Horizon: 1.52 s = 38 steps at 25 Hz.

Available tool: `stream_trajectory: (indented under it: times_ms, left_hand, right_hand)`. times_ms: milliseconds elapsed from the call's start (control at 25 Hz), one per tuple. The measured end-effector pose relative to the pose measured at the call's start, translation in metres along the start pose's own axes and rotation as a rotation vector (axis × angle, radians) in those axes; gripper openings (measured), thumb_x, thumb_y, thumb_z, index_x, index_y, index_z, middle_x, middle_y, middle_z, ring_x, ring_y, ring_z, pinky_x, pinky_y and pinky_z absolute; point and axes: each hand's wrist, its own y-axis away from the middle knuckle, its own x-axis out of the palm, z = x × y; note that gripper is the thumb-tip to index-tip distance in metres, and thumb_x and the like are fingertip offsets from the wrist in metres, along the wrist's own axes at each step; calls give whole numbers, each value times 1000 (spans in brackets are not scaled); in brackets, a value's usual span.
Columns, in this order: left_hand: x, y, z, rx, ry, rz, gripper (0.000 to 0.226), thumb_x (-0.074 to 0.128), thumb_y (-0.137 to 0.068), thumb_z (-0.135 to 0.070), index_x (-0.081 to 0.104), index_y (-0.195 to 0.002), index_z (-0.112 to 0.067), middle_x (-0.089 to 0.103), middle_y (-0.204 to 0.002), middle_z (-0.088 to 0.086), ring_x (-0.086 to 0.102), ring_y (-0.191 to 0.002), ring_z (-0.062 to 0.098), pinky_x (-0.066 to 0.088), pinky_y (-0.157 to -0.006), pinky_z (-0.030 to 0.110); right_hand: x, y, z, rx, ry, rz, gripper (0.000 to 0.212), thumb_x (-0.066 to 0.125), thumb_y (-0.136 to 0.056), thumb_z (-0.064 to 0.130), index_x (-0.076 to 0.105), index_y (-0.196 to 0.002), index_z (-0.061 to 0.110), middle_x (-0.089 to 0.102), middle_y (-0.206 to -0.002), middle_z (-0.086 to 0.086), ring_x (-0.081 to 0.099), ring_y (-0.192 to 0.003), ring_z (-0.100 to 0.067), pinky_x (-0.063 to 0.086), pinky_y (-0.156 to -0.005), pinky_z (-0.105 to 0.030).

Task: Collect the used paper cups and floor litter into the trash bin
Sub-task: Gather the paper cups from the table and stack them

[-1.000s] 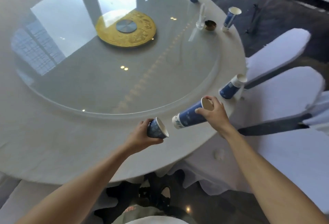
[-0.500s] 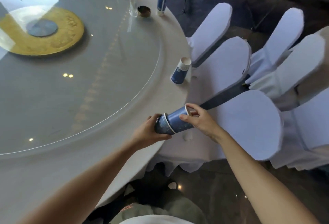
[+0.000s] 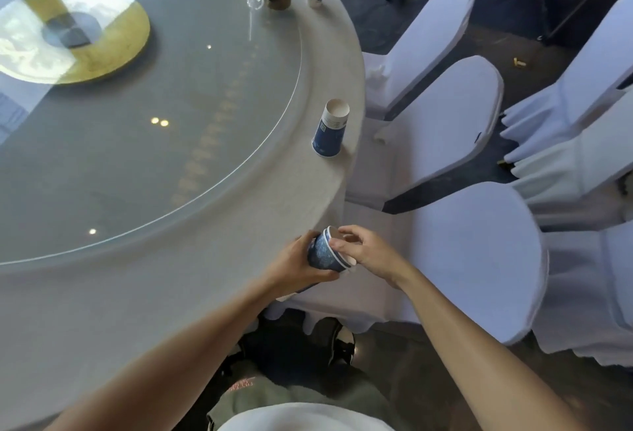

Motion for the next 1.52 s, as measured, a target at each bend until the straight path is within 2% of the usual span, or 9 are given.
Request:
stream_trajectory:
  times_ms: [200, 400, 560, 680, 920, 1040, 1160, 1320, 1520]
  left_hand:
    - [47, -7, -8, -91, -15, -40, 83, 86, -67, -51, 46, -138, -33, 62, -127, -12, 62, -110, 8, 58, -93, 26]
    - [83, 0, -5, -221, 68, -98, 83, 86, -69, -51, 45, -139, -34, 61, -127, -15, 61, -113, 5, 55, -93, 25]
    - [102, -15, 36, -318, 144, -110, 83, 88, -69, -52, 41, -137, -39, 57, -130, -17, 58, -118, 5, 51, -96, 25]
    - [117, -34, 77, -407, 171, -89, 86, 89, -73, -46, 40, -142, -32, 53, -129, -18, 55, -120, 5, 49, -96, 23]
    - [143, -63, 142, -482, 172, -34, 88, 93, -72, -35, 42, -143, -28, 54, -142, -9, 52, -128, 10, 48, -109, 34]
    - [152, -64, 158, -505, 138, -17, 90, 92, -70, -39, 42, -144, -30, 55, -144, -9, 54, -130, 13, 50, -106, 33]
    - [153, -59, 153, -491, 149, 4, 88, 91, -72, -38, 42, -144, -30, 56, -142, -9, 55, -127, 11, 50, -102, 28]
    - [139, -54, 123, -398, 137, 40, 83, 90, -75, -41, 42, -141, -29, 56, -136, -12, 56, -123, 7, 48, -97, 19]
    - [109, -55, 65, -337, 125, 50, 87, 88, -74, -44, 39, -144, -30, 56, -137, -10, 57, -122, 10, 49, -91, 21]
  right_hand:
    - [-27, -18, -33, -9, 45, 142, 73, 70, -88, 56, 49, -148, 21, 54, -144, -2, 53, -130, -19, 49, -101, -32]
    - [-33, -40, -63, 37, 28, 258, 76, 69, -85, 64, 51, -147, 25, 55, -144, -3, 54, -129, -18, 49, -108, -40]
    - [-33, -102, -99, 119, -93, 62, 68, 60, -96, 56, 43, -155, 28, 39, -161, -3, 38, -147, -21, 33, -118, -39]
    - [-21, -165, -155, 210, 163, -68, 73, 56, -96, 57, 31, -160, 34, 18, -170, -9, 17, -156, -31, 22, -123, -48]
    - [45, -243, -260, 160, 762, 147, 79, 58, -101, 31, 10, -162, 41, -13, -172, -8, -3, -157, -44, 21, -122, -61]
    - [83, -245, -303, 125, 917, 165, 75, 55, -97, 8, 22, -161, 32, 3, -170, -13, 19, -152, -43, 34, -116, -53]
    - [91, -231, -320, 172, 880, 148, 54, 49, -97, 5, 41, -148, 19, 43, -146, -15, 55, -122, -36, 52, -97, -45]
    - [67, -203, -281, 260, 548, -76, 36, 48, -96, 11, 51, -131, 16, 65, -121, -14, 65, -105, -37, 56, -87, -45]
    - [-1, -163, -169, 145, 85, -278, 13, 57, -80, 16, 53, -81, 29, 69, -80, -3, 66, -78, -33, 54, -68, -47]
